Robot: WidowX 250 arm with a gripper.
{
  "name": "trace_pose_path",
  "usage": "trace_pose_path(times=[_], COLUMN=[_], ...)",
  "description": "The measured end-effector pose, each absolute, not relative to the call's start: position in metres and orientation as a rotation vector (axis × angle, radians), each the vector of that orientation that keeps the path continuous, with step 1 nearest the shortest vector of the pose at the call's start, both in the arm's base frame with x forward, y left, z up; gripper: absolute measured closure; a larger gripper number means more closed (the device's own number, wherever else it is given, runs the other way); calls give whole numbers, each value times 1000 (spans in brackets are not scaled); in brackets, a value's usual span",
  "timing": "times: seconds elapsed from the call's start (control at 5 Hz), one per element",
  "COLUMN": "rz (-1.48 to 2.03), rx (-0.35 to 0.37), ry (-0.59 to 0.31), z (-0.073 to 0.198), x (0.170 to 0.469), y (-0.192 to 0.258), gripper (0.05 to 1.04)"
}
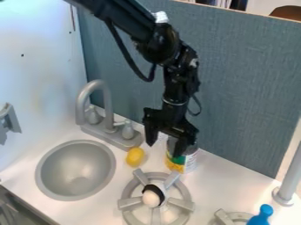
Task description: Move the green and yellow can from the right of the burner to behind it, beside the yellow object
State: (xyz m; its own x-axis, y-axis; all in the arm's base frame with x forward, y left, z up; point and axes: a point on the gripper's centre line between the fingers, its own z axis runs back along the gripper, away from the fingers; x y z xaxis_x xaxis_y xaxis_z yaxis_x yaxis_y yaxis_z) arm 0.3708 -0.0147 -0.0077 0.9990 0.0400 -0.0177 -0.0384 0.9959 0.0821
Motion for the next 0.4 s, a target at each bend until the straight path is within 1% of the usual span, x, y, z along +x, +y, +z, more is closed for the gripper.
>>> trace_pose_path(times=[0.2, 0.4], rz=[56, 67], rx=[105, 101], ry=[27, 16], z=[-3, 1], x=[357, 341], y=[-10, -10], gripper=[83, 83])
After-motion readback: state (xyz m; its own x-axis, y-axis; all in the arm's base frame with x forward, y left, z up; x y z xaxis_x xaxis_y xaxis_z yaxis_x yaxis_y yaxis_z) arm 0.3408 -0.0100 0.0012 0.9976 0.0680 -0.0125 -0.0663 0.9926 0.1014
